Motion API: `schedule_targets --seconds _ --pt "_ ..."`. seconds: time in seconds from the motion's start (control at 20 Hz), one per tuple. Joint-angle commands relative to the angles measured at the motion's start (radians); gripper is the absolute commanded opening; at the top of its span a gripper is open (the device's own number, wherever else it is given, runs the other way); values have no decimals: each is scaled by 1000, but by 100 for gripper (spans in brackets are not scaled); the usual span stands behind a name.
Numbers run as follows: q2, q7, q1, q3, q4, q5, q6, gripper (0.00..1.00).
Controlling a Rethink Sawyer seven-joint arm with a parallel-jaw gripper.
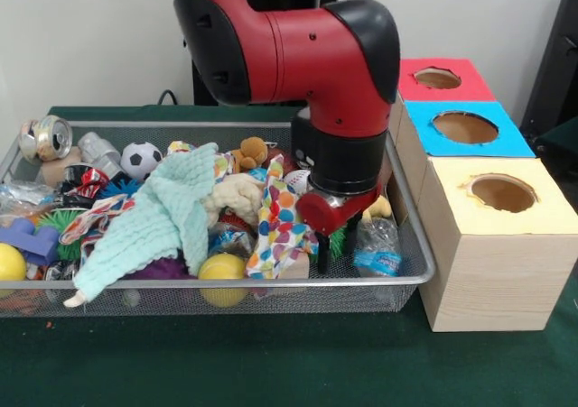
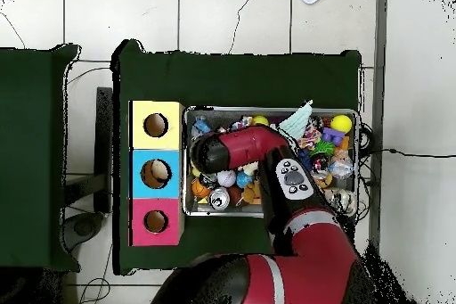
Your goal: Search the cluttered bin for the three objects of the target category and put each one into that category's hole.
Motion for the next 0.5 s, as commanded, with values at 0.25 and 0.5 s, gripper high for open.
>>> schedule_targets --seconds 0.25,0.5 --pt "-161 101 -9 20 112 148 246 100" --pt "-132 98 -3 12 79 150 239 100"
